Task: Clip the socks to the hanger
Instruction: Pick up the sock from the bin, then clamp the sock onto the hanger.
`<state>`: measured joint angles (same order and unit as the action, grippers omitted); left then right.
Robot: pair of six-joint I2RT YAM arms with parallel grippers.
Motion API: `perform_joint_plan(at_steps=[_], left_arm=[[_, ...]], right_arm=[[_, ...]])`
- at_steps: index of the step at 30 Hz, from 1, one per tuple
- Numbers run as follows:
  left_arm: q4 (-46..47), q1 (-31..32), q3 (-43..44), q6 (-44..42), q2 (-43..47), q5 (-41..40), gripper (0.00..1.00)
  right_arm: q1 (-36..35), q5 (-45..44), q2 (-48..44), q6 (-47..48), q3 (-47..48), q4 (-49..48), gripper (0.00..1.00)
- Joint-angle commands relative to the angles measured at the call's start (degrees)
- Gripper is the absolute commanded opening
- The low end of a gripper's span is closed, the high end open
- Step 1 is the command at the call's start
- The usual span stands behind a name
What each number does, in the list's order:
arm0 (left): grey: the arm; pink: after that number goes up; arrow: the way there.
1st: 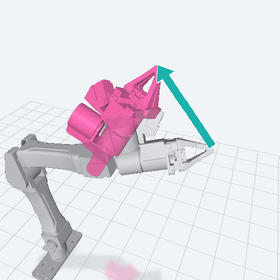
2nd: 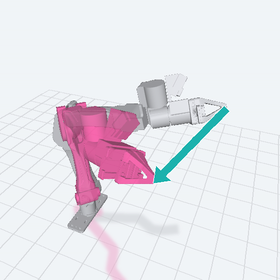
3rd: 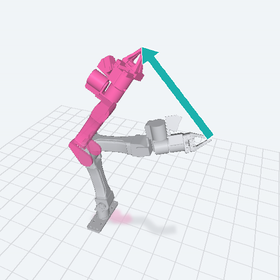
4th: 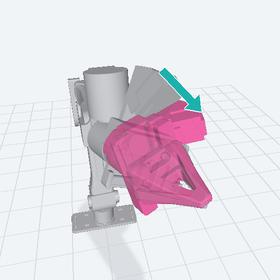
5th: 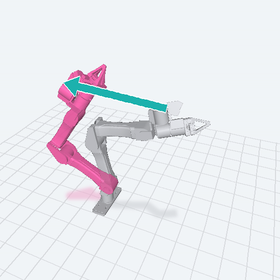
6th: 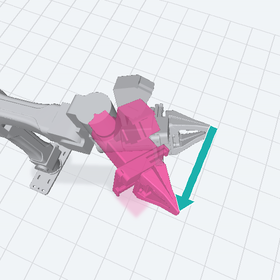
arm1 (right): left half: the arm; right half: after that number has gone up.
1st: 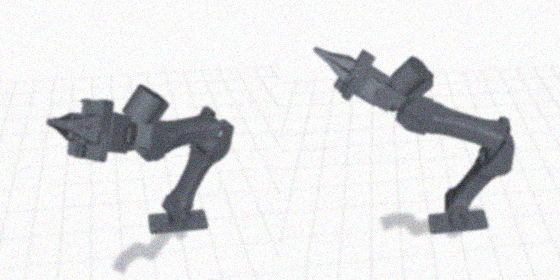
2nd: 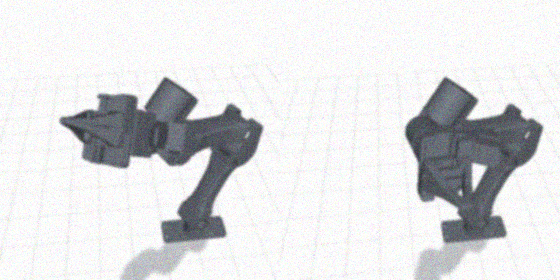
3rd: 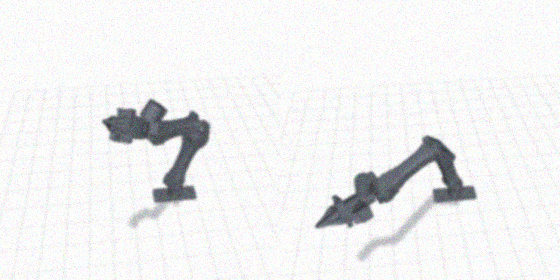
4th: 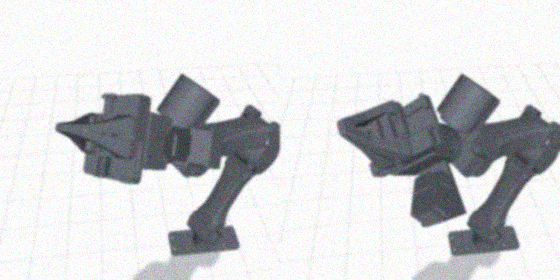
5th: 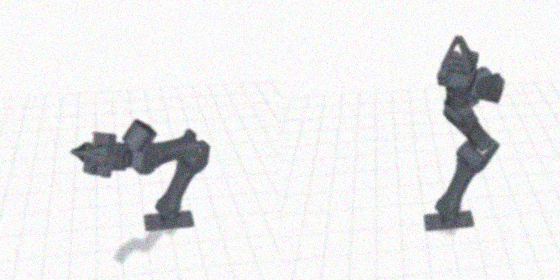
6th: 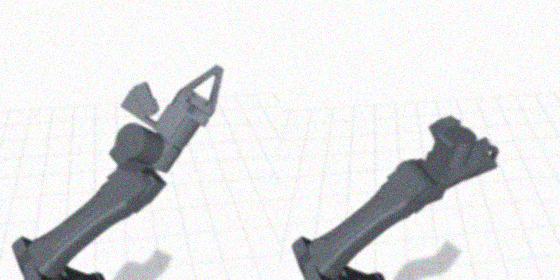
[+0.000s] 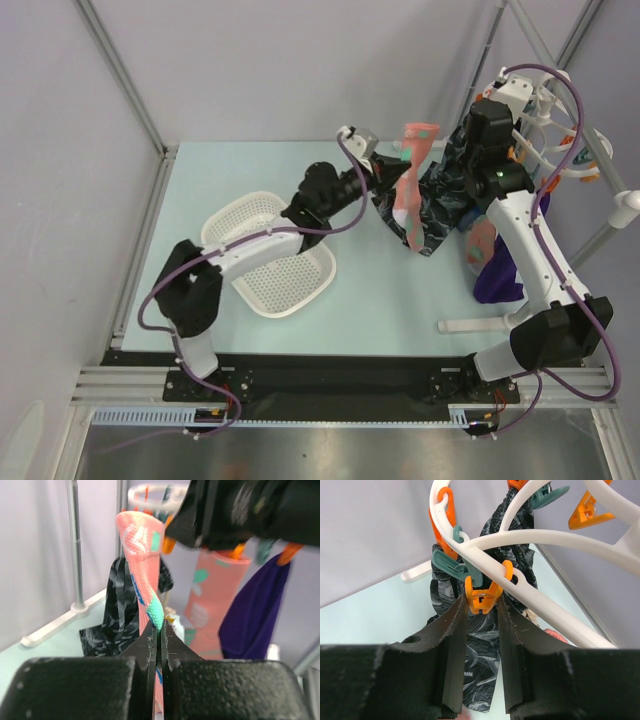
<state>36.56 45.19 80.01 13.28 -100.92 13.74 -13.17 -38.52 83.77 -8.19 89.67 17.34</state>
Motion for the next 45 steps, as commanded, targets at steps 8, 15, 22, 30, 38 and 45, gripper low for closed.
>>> perform_joint_plan(at_steps=[8, 15, 22, 30, 38, 45], left_arm=[[17.8, 11.2, 3.9, -15.1, -12.2, -21.8, 0.00], [20.3, 11.9, 9.5, -18.2, -18.5, -24.0, 0.00], [21.7, 12.6, 15.0, -24.5, -24.5, -26.2, 0.00], [21.8, 12.6, 19.2, -25.8, -28.3, -25.0, 0.00], [20.0, 12.9, 23.0, -26.2, -31.7, -21.7, 0.00], [17.7, 13.7, 26.2, -26.5, -33.3, -20.0, 0.00]], right_arm=[[-0.9, 2.1, -2.1, -1.4, 1.0, 3.0, 0.00], [-0.9, 2.3, -2.9, -2.3, 1.2, 4.4, 0.00], [-1.0, 2.9, -3.0, -3.2, 0.8, 4.6, 0.00], [-1.1, 3.5, -2.8, -3.2, 0.9, 4.2, 0.00], [-1.1, 4.4, -2.6, -3.5, 1.0, 4.3, 0.00], [-1.1, 4.9, -2.7, -3.9, 1.2, 4.7, 0.00]])
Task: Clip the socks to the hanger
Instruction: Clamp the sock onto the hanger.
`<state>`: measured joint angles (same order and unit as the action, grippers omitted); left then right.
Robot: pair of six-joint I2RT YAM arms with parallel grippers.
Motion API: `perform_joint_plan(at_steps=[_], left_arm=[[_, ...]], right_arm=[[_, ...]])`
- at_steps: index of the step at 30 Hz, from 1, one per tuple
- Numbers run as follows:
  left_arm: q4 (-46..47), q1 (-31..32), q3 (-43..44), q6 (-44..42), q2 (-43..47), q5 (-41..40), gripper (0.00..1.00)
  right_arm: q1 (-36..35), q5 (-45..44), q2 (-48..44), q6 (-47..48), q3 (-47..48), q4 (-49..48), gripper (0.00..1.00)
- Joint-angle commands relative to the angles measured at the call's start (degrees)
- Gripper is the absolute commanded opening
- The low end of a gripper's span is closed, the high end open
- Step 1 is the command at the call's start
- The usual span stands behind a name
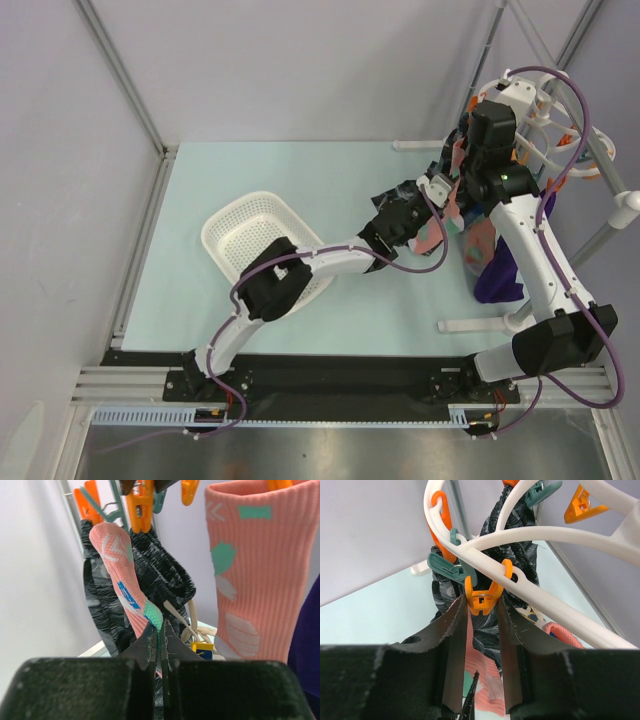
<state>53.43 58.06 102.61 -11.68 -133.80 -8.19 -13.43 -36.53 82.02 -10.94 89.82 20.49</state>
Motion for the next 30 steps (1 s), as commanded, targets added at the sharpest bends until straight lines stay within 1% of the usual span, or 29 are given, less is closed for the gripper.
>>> perform_joint_plan(at_steps=[1, 11, 30], left_arm=[[0.8, 0.9, 3.6, -1.7, -0.5, 2.0, 0.00], [-0.5, 1.4, 5.7, -2.8, -1.9, 1.9, 0.00], [-0.7, 1.4, 6.9, -4.2, -2.5, 0.6, 0.00]], right_arm=[[-0.8, 3.0, -1.1, -1.1, 1.1, 1.6, 0.00], [-1.0, 3.4, -0.8, -1.6, 1.2, 2.0, 0.00], [-1.2, 3.0, -1.2, -1.2, 0.7, 1.7, 0.00]])
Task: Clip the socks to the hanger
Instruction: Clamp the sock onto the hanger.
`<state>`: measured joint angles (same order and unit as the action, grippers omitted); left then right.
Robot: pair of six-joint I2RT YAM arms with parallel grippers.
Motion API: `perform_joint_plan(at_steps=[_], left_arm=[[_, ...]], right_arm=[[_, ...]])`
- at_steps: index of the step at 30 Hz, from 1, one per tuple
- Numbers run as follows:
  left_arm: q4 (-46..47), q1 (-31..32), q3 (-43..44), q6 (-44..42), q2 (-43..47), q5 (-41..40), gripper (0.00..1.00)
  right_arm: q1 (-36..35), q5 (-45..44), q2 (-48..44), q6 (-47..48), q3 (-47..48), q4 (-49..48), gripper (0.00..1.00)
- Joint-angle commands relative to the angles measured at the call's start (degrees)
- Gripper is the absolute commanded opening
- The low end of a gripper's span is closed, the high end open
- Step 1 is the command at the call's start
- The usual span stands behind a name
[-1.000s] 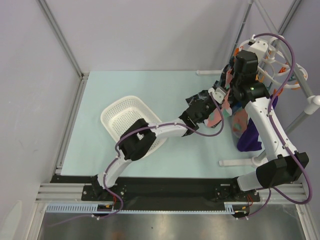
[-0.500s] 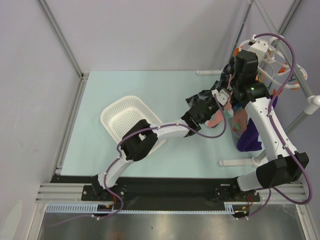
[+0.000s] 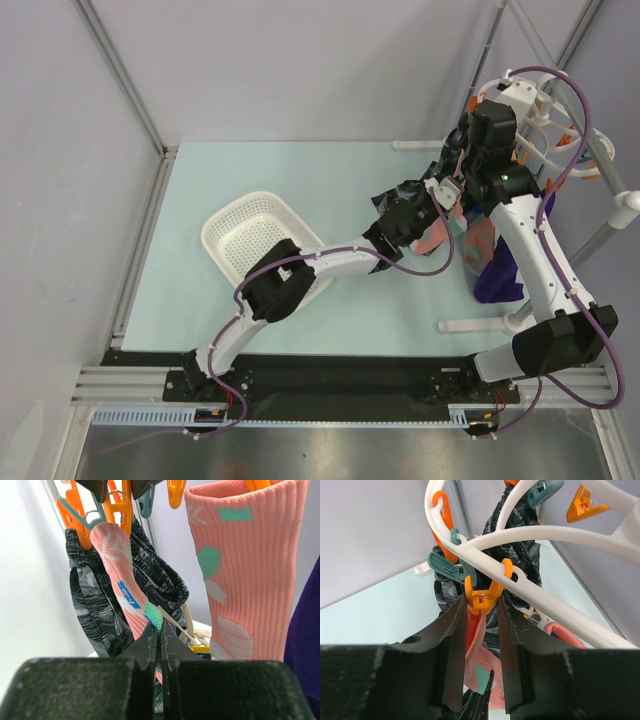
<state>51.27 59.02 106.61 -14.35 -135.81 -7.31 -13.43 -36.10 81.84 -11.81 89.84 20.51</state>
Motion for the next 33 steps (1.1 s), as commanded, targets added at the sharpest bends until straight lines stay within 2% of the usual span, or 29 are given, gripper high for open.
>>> perform_joint_plan(at_steps=[1, 33], left_arm=[[1.5, 0.4, 3.0, -1.6, -0.5, -0.2, 0.00], [1.0, 0.2, 3.3, -3.6, -0.2, -1.6, 0.00]], right_arm=[[-1.2, 2.4, -1.0, -0.1, 0.7, 1.8, 0.00], [-1.8, 1.8, -1.0, 0.7, -0.3, 1.0, 0.00]])
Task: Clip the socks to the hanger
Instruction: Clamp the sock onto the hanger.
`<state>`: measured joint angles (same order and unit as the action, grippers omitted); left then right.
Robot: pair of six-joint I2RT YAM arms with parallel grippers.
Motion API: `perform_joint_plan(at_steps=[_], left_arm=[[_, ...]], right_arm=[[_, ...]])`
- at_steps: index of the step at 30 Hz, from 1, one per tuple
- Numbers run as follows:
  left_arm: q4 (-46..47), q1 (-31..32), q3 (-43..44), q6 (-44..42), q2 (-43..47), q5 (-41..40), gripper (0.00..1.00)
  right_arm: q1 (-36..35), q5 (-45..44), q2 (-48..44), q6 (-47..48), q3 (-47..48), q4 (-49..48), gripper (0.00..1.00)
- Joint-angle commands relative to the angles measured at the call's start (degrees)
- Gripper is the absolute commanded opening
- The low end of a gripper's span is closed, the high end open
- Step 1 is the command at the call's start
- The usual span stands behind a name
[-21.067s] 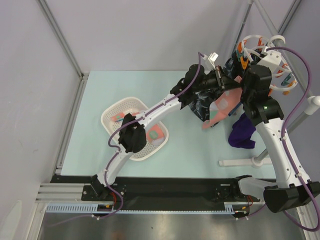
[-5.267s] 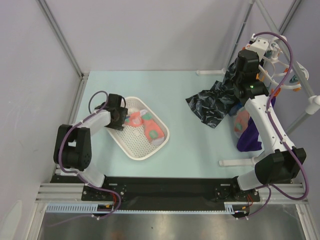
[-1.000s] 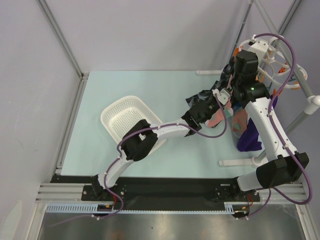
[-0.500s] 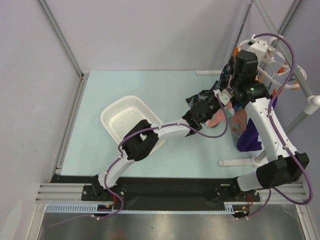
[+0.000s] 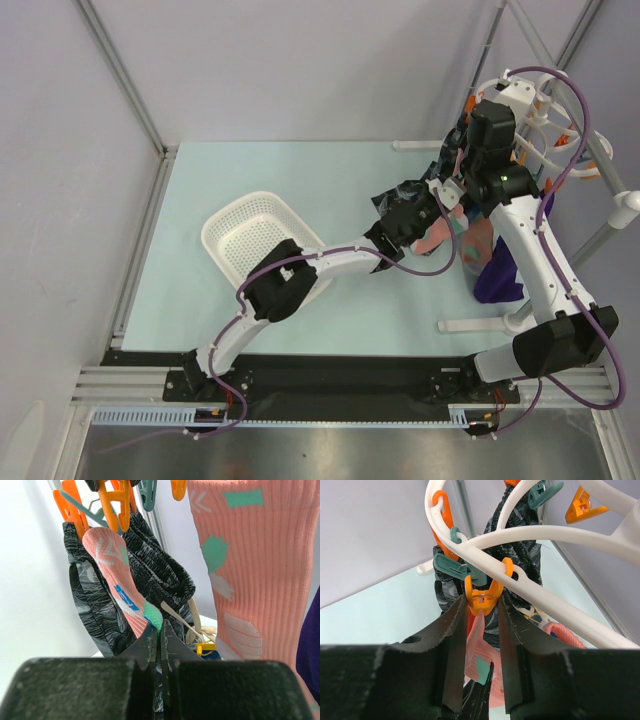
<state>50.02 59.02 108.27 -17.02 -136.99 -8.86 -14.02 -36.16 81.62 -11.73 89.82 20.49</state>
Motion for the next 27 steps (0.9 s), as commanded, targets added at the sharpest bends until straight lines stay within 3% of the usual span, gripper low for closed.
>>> perform_joint_plan(at_steps=[1, 27], left_arm=[[2.3, 0.2, 1.6, -0.5, 1.0, 0.2, 0.00], [1.8, 0.2, 2.6, 0.0, 1.8, 1.5, 0.00]], right_arm=[[-1.1, 1.9, -0.8, 0.6, -0.3, 1.0, 0.00], [-1.7, 1.7, -0.7, 0.9, -0.6, 0.8, 0.00]])
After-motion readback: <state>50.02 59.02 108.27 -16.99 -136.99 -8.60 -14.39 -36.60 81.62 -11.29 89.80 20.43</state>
